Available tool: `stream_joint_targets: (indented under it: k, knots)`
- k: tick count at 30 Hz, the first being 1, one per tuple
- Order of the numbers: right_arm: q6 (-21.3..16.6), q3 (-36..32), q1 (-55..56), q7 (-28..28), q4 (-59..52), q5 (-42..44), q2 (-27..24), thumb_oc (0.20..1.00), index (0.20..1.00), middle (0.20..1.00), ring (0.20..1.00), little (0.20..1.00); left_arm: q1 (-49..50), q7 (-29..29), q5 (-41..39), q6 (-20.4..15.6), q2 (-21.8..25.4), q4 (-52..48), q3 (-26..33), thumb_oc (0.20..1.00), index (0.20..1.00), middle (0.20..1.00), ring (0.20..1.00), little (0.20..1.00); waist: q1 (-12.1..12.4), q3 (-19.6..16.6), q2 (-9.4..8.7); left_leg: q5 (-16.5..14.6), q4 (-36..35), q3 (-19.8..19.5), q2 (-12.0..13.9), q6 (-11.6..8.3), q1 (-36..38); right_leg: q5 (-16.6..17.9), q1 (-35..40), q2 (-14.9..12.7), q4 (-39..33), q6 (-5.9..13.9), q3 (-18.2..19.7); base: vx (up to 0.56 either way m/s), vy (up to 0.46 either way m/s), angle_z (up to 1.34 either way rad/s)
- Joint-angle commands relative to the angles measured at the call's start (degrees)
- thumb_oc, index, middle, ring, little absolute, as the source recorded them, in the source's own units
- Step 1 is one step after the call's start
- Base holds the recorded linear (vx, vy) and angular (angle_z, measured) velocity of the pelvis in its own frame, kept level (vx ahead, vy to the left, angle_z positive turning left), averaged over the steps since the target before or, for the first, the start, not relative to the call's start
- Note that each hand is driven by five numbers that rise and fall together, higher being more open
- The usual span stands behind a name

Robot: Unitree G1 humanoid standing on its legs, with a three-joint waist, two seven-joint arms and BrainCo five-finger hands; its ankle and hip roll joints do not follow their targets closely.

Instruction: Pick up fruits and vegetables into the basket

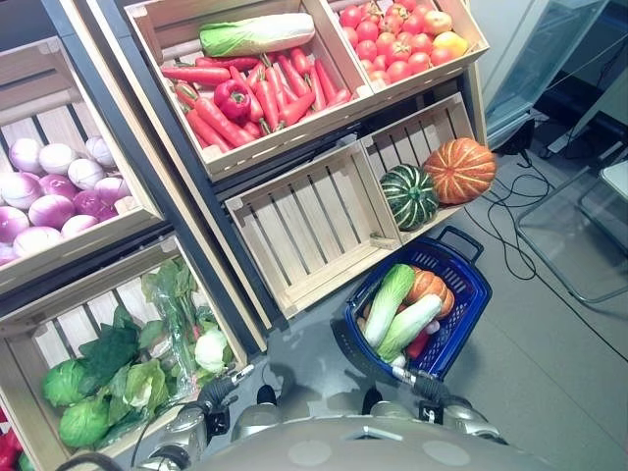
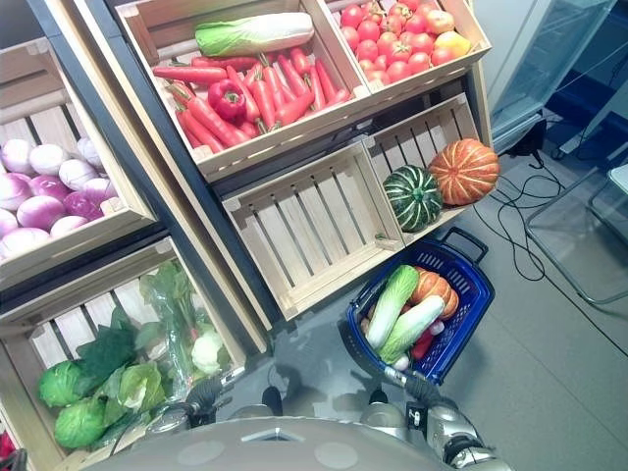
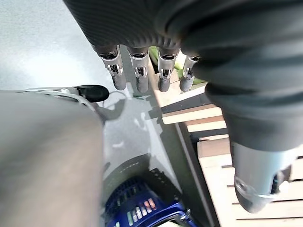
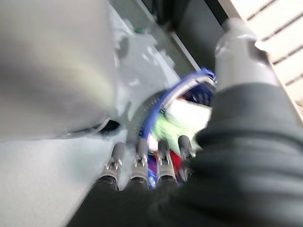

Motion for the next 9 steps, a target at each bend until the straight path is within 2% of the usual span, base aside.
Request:
stream_joint_targets:
  k: [1,4,6,9]
  knots:
    - [2.9,1.8,-2.9,4.0,2.6,0.0,1.6,1.0,1.0,1.0,1.0,1.0,-4.6,-2.5,2.4,0.2,-1.2,3.1,-1.5,1.0,1.0,1.0,1.0,1.0,1.1,1.7,-1.21,-6.9,2.2,1.1,-1.7,1.87,0.9,0.0,0.2,-1.8,1.5,2.23,-1.4,0.0,0.037,0.08]
    - [5.5,1.7,-2.8,5.1,3.7,1.9,2.0,1.0,1.0,1.0,1.0,1.0,-4.8,-2.9,2.1,1.1,-1.6,3.4,-1.6,1.0,1.0,1.0,1.0,1.0,1.1,1.5,-1.09,-7.3,2.6,1.1,-2.0,2.14,1.1,-0.3,0.5,-1.7,1.6,2.0,-1.4,0.0,0.039,0.03]
    - [7.9,1.0,-2.6,7.7,4.9,2.9,2.3,1.0,1.0,1.0,1.0,1.0,-4.9,-3.8,1.9,2.1,-1.9,3.9,-1.3,1.0,1.0,1.0,1.0,1.0,0.9,1.1,-0.9,-7.7,3.0,1.0,-2.3,2.51,1.3,-0.8,0.7,-1.6,2.1,1.74,-1.1,0.01,0.047,-0.01]
    - [8.7,0.9,-2.5,7.6,5.4,2.1,2.2,1.0,1.0,1.0,1.0,1.0,-4.8,-4.6,2.8,3.2,-2.0,4.1,-1.6,1.0,1.0,1.0,1.0,1.0,0.7,0.8,-0.7,-8.2,3.5,1.0,-2.6,2.86,1.5,-1.2,0.9,-1.6,2.5,1.61,-1.0,0.01,0.035,-0.02]
